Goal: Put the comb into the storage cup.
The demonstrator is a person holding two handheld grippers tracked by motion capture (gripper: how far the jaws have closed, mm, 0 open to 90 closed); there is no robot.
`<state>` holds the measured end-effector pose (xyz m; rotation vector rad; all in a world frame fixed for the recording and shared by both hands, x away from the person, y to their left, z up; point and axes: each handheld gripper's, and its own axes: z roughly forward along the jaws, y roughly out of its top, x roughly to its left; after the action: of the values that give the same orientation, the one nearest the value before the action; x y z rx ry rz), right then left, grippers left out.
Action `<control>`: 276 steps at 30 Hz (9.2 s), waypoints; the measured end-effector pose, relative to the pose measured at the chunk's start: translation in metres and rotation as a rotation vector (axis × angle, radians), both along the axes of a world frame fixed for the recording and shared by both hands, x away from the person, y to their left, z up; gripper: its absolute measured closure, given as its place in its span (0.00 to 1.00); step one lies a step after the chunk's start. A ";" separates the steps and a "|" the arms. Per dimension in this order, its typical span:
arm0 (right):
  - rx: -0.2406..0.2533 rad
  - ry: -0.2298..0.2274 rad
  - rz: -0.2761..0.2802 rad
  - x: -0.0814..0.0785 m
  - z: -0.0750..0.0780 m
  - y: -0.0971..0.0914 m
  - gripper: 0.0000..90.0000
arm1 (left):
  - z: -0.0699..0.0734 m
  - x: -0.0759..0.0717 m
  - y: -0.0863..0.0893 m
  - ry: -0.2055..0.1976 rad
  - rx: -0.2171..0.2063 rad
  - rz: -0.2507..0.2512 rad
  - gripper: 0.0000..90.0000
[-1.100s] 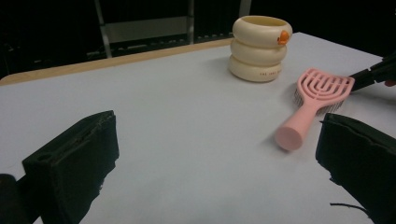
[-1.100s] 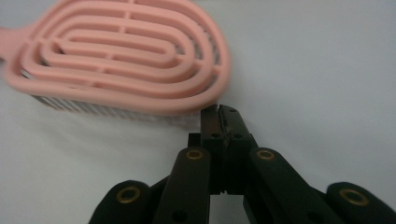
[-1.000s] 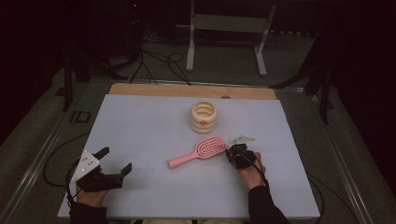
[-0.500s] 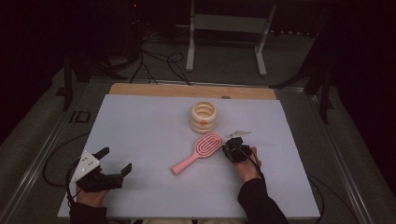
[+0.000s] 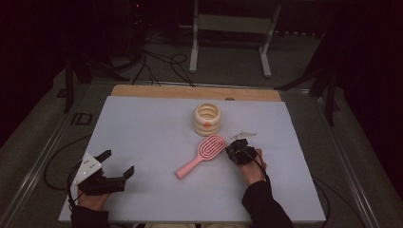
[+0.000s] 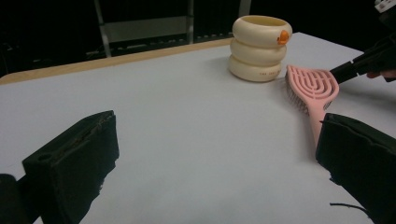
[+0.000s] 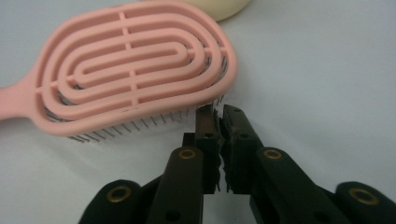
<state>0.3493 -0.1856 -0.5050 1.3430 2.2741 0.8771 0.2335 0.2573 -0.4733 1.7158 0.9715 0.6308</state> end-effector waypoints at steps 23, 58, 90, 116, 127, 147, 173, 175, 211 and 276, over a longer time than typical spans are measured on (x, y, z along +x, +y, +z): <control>0.114 -0.288 0.075 -0.066 0.046 -0.051 0.36 | 0.000 0.000 0.002 -0.006 -0.008 0.023 0.00; 0.257 -0.510 -0.009 -0.123 0.032 -0.098 0.12 | 0.003 -0.003 0.004 -0.034 -0.009 0.028 0.00; 0.271 -0.488 -0.045 -0.122 0.023 -0.099 0.12 | 0.023 0.028 -0.046 0.118 0.138 -0.072 0.00; 0.272 -0.473 -0.050 -0.121 0.021 -0.099 0.12 | 0.037 0.075 -0.127 0.258 0.331 -0.207 0.00; 0.270 -0.471 -0.049 -0.121 0.021 -0.099 0.12 | 0.032 0.088 -0.145 0.310 0.373 -0.237 0.00; 0.261 -0.463 -0.050 -0.120 0.020 -0.100 0.12 | 0.012 0.108 -0.171 0.440 0.445 -0.280 0.00; 0.260 -0.458 -0.055 -0.119 0.019 -0.101 0.12 | -0.007 0.122 -0.210 0.535 0.548 -0.286 0.00; 0.262 -0.457 -0.055 -0.119 0.019 -0.101 0.12 | -0.008 0.122 -0.211 0.541 0.550 -0.284 0.00; 0.251 -0.451 -0.077 -0.118 0.017 -0.105 0.12 | -0.018 0.127 -0.248 0.692 0.582 -0.284 0.61; 0.234 -0.429 -0.074 -0.116 0.014 -0.102 0.12 | 0.006 0.108 -0.186 0.593 0.430 -0.229 0.78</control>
<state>0.2335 -0.2873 -0.4912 1.1807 1.8270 1.2962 0.3413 0.0712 -0.4672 2.4373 1.0627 0.1768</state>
